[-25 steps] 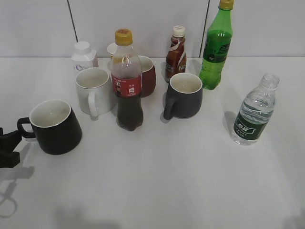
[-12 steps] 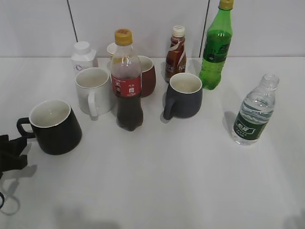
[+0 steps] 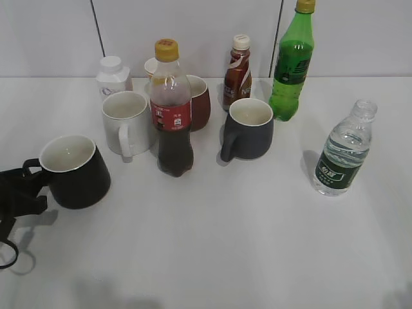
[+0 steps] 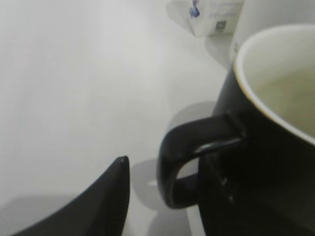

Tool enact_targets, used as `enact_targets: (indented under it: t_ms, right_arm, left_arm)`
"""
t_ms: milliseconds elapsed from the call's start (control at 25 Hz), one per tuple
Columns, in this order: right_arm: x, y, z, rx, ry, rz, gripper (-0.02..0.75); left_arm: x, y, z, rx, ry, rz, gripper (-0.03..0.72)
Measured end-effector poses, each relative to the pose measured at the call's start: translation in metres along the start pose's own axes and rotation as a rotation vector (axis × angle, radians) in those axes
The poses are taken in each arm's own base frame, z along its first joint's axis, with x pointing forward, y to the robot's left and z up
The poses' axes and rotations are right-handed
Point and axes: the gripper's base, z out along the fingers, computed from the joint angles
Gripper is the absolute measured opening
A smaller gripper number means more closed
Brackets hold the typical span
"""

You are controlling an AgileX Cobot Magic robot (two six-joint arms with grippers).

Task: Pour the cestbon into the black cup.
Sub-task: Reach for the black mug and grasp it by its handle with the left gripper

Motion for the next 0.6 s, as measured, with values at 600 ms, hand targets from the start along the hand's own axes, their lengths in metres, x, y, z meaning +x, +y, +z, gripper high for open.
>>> enact_targets:
  t_ms: [600]
  right_arm:
    - [0.000, 0.000, 0.000, 0.000, 0.000, 0.000, 0.570]
  left_arm:
    - [-0.007, -0.002, 0.024, 0.047, -0.039, 0.032, 0.064]
